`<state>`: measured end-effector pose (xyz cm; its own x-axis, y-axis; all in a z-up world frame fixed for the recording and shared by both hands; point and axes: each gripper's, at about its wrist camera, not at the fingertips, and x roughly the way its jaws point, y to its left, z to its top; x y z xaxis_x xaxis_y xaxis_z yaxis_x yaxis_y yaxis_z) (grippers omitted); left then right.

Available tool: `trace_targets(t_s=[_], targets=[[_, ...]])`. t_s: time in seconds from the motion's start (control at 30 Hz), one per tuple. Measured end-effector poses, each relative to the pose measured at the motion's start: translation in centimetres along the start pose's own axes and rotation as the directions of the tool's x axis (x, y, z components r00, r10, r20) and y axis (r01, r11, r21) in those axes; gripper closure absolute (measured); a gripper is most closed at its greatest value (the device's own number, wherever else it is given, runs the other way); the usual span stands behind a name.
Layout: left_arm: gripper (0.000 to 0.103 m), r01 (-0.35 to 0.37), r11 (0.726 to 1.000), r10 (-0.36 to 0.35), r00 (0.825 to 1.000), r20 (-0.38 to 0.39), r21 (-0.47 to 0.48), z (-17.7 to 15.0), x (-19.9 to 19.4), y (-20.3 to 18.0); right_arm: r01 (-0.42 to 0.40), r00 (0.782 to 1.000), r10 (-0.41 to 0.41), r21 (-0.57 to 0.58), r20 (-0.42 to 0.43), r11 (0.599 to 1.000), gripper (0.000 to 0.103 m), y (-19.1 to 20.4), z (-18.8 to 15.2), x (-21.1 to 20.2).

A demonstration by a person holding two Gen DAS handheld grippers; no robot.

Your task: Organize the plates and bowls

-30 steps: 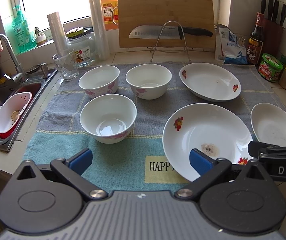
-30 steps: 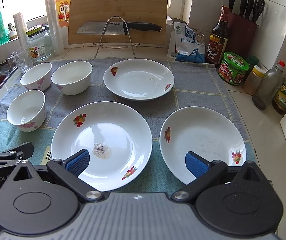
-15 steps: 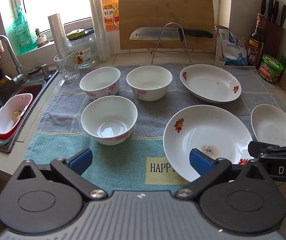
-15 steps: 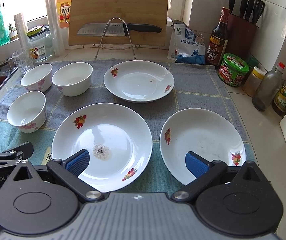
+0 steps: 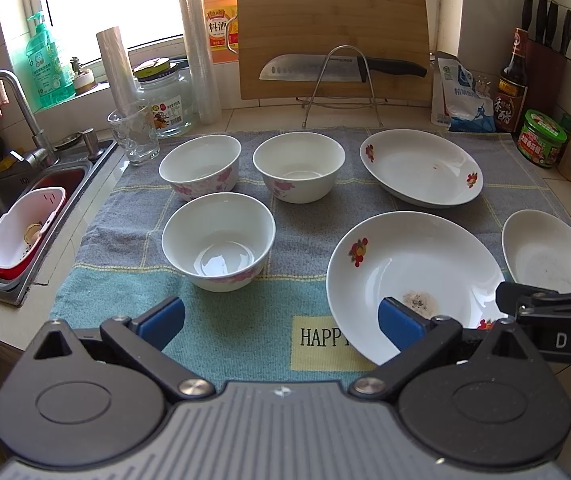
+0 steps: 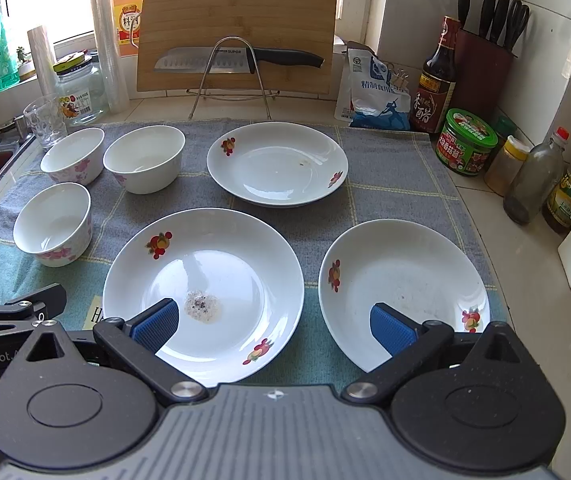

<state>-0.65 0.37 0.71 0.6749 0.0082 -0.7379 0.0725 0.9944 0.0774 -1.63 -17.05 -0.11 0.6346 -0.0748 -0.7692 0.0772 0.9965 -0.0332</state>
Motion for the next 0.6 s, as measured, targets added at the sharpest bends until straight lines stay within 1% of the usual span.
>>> trace_targets(t_s=[0.6], targets=[[0.001,0.000,1.000,0.000,1.000,0.002,0.000,0.03,-0.01,0.01,0.004,1.000,-0.004,-0.003,0.003,1.000,0.000,0.03,0.33,-0.06]])
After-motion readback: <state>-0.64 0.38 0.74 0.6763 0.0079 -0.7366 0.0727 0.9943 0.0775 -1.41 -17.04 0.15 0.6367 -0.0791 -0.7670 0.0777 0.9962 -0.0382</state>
